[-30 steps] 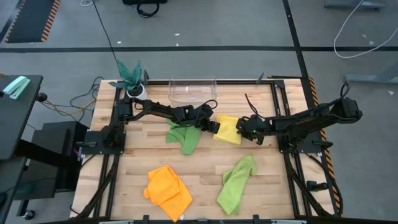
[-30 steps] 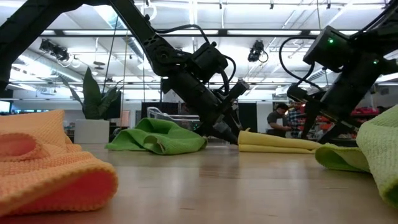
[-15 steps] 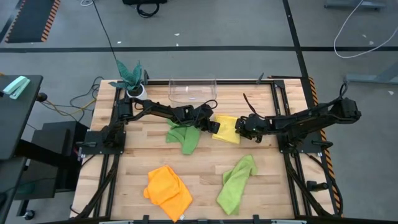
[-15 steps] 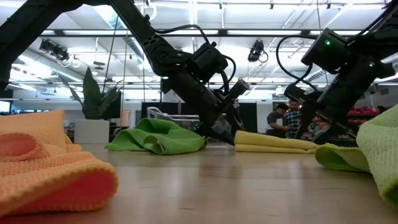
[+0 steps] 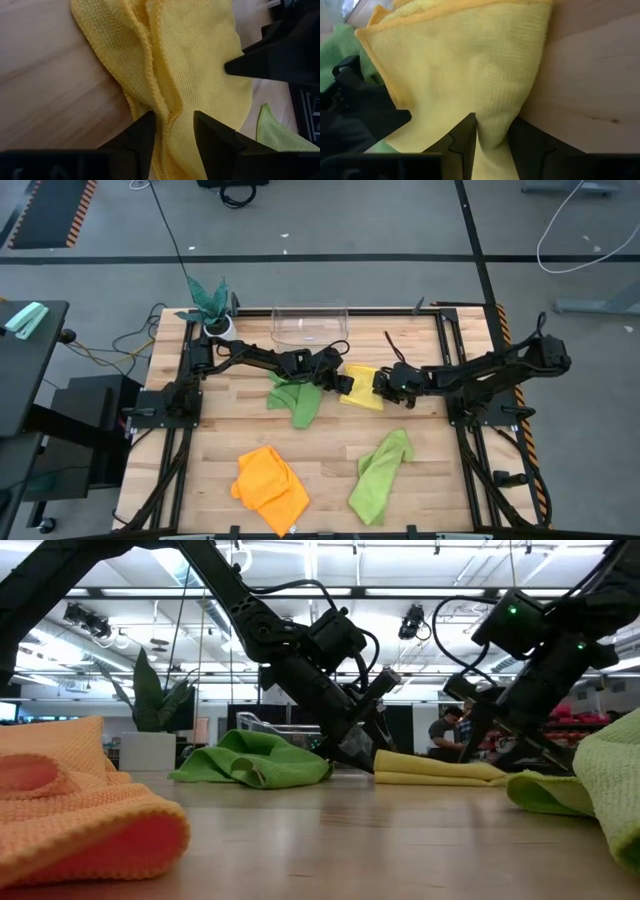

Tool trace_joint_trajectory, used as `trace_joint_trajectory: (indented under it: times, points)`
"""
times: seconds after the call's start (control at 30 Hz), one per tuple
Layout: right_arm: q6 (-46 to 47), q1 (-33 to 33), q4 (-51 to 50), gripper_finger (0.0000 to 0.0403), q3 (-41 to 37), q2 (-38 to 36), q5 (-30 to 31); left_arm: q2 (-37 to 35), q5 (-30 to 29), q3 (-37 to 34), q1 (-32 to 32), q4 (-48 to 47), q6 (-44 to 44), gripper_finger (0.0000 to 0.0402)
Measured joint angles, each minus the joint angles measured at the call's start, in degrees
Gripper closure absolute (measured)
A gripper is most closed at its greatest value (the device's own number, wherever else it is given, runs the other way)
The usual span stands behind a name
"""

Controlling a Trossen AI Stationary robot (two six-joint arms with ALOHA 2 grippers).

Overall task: Fold microfiber towels
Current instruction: Put the yellow towel into the transparent bin

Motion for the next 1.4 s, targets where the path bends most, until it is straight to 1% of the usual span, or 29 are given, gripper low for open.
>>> trace_joint_trajectory:
  times: [0.13, 0.33, 0.43, 0.57, 0.6, 0.73, 0.83, 1.0, 1.1, 1.4]
  points:
    - [0.4, -0.2, 0.5, 0.0286, 0.7, 2.0, 0.0, 0.0, -0.4, 0.0, 0.0, 0.0, 0.0, 0.027]
    - [0.5, -0.2, 0.2, 0.0291, 0.7, 2.1, -0.1, 0.0, -1.0, 0.0, 0.0, 0.0, 0.0, 0.0297]
    - [0.4, -0.2, 0.0, 0.0301, 0.7, 2.1, -0.1, 0.0, -1.1, 0.0, 0.0, 0.0, 0.0, 0.0329]
    - [-0.1, -0.2, -0.4, 0.0326, 0.7, 2.1, -0.2, 0.0, -2.1, 0.0, 0.0, 0.0, 0.0, 0.0385]
    - [-0.5, -0.2, -0.5, 0.0334, 0.7, 2.1, -0.2, 0.0, -2.4, 0.0, 0.0, 0.0, 0.0, 0.039]
    - [-2.3, -0.2, -0.7, 0.037, 0.6, 2.1, -0.2, 0.0, -2.8, 0.0, -0.1, 0.0, 0.0, 0.0381]
    - [-3.6, 0.1, -0.7, 0.0392, 0.6, 2.1, 0.4, 0.0, -2.8, 0.0, -0.2, 0.0, 1.2, 0.0389]
    - [-4.3, 2.3, -1.1, 0.0389, 0.5, 0.9, 4.5, 0.0, -3.0, -0.1, -0.2, 0.7, 1.4, 0.0392]
    - [-5.2, 4.0, -1.1, 0.0395, 0.5, -0.5, 7.1, -0.2, -3.0, -0.2, -0.2, 1.2, 1.5, 0.0394]
    - [-5.4, 6.6, -2.6, 0.0398, 0.5, -3.1, 10.0, -2.6, -2.9, -0.2, -0.2, 1.3, 1.5, 0.0394]
